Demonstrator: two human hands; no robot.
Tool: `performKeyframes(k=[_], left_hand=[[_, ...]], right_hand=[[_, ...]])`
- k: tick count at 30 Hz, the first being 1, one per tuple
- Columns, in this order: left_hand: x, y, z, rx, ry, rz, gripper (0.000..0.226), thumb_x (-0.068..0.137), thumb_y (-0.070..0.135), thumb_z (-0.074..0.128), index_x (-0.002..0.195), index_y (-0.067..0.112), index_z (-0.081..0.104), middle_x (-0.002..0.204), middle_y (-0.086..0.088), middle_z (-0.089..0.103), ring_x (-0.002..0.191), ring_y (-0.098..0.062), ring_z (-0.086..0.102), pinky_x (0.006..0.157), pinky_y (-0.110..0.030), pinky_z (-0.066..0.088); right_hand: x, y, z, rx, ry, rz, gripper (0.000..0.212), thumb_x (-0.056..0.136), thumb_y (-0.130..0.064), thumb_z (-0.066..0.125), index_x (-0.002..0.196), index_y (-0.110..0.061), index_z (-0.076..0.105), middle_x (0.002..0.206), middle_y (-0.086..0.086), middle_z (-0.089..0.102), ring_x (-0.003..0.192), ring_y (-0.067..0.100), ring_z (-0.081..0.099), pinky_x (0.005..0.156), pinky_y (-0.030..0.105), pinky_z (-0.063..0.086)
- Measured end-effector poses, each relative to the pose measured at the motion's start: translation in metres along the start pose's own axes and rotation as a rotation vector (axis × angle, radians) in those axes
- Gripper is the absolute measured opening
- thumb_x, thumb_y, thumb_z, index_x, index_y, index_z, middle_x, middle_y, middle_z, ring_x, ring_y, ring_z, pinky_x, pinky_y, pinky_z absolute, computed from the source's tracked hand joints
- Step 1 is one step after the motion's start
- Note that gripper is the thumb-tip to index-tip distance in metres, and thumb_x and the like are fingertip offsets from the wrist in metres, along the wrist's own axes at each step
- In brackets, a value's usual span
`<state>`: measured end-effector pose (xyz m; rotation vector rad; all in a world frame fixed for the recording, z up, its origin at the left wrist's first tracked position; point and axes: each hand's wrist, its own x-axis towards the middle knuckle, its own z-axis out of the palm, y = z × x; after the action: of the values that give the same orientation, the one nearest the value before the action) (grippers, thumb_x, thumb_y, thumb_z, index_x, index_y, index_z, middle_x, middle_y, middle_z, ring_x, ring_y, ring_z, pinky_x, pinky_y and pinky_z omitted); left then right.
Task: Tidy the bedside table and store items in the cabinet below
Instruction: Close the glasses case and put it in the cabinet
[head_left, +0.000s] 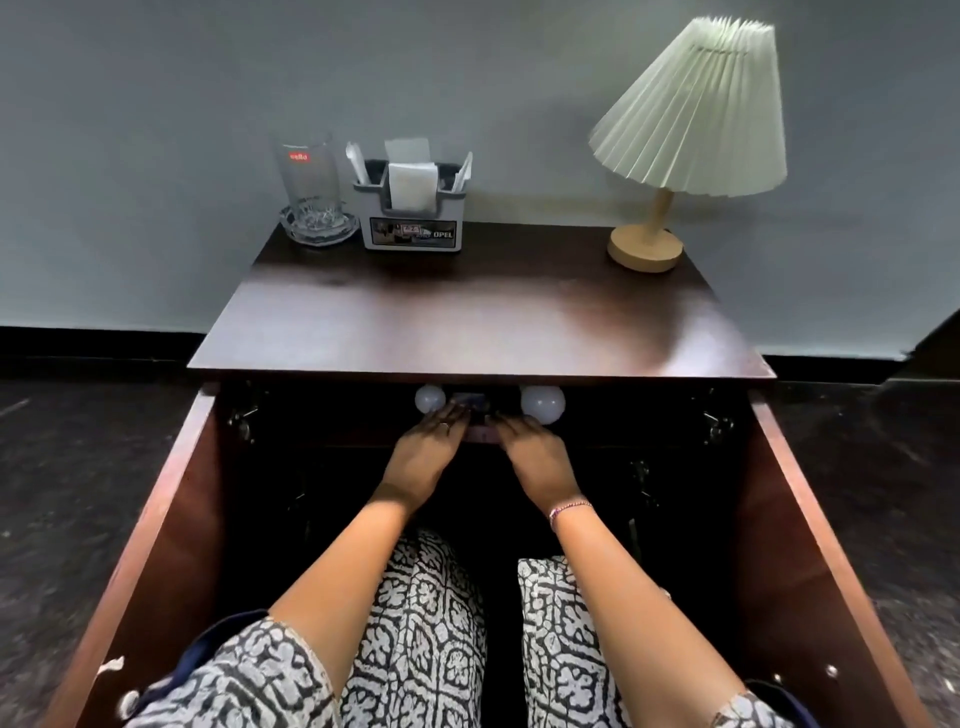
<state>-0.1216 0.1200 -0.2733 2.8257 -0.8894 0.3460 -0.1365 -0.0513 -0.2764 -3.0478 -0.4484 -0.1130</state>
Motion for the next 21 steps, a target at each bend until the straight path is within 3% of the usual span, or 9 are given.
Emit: performKeyframes(k=[2,4,6,8,10,12,19,21], left_hand=[[0.004,-0.004,0.005,0.034,-0.086,-0.026,0.053,0.088,0.002,0.032,0.141,0.001,0.035,0.148,-0.017,0.037,0.136,-0.027,0.040,0.109,-0.029,0.036],[0.005,-0.010,0.011,0.054,-0.073,-0.043,0.055,0.091,0.001,0.038,0.145,0.002,0.027,0.153,-0.016,0.029,0.140,-0.026,0.033,0.113,-0.029,0.029],[0.001,-0.010,0.012,0.057,-0.052,0.001,0.054,0.078,0.003,0.063,0.131,0.002,0.051,0.137,-0.017,0.052,0.125,-0.023,0.054,0.102,-0.026,0.043],[0.000,-0.006,0.012,0.137,-0.068,0.061,0.046,0.059,0.012,0.079,0.105,0.009,0.073,0.110,-0.005,0.072,0.102,-0.012,0.068,0.086,-0.017,0.051],[0.001,-0.004,0.007,0.145,-0.057,0.048,0.032,0.066,0.014,0.057,0.092,0.015,0.077,0.099,0.001,0.075,0.092,-0.007,0.071,0.078,-0.015,0.053],[0.005,-0.005,0.008,0.160,-0.068,0.005,0.048,0.066,0.012,0.037,0.090,0.015,0.078,0.098,0.001,0.075,0.091,-0.007,0.071,0.077,-0.016,0.055],[0.015,-0.004,0.008,0.127,-0.100,-0.006,0.050,0.067,0.008,0.034,0.096,0.005,0.074,0.103,-0.009,0.074,0.094,-0.016,0.072,0.078,-0.023,0.056],[0.017,-0.005,0.014,0.059,-0.069,-0.069,0.053,0.077,0.005,0.030,0.120,-0.002,0.061,0.127,-0.019,0.061,0.116,-0.025,0.061,0.095,-0.027,0.049]], right_hand=[[0.006,-0.001,0.004,0.024,0.028,0.043,0.046,0.092,-0.012,0.039,0.138,-0.014,0.040,0.138,0.006,0.049,0.120,0.025,0.051,0.093,0.036,0.047],[0.011,-0.002,0.005,0.022,0.014,0.060,0.045,0.092,-0.010,0.039,0.136,-0.014,0.041,0.136,0.006,0.050,0.119,0.025,0.052,0.091,0.037,0.048],[0.013,-0.001,0.008,0.015,0.001,0.048,0.046,0.092,-0.008,0.038,0.137,-0.013,0.039,0.141,0.006,0.046,0.122,0.023,0.050,0.094,0.034,0.047],[0.014,-0.001,0.012,0.002,-0.023,0.036,0.047,0.093,-0.007,0.037,0.139,-0.011,0.036,0.148,0.006,0.037,0.130,0.021,0.044,0.097,0.031,0.044],[0.016,0.001,0.016,-0.003,-0.033,0.030,0.047,0.094,-0.006,0.035,0.141,-0.009,0.034,0.152,0.005,0.031,0.135,0.020,0.039,0.100,0.031,0.043],[0.018,0.002,0.017,-0.011,-0.033,0.025,0.047,0.095,-0.005,0.034,0.142,-0.009,0.032,0.154,0.005,0.028,0.138,0.019,0.035,0.101,0.031,0.041],[0.019,0.008,0.025,-0.001,-0.041,-0.004,0.056,0.095,-0.002,0.028,0.148,-0.008,0.014,0.158,0.009,0.012,0.146,0.021,0.013,0.116,0.027,0.020],[0.019,0.007,0.027,-0.009,-0.035,0.002,0.057,0.095,-0.001,0.026,0.149,-0.007,0.008,0.159,0.010,0.008,0.147,0.022,0.008,0.118,0.027,0.014]])
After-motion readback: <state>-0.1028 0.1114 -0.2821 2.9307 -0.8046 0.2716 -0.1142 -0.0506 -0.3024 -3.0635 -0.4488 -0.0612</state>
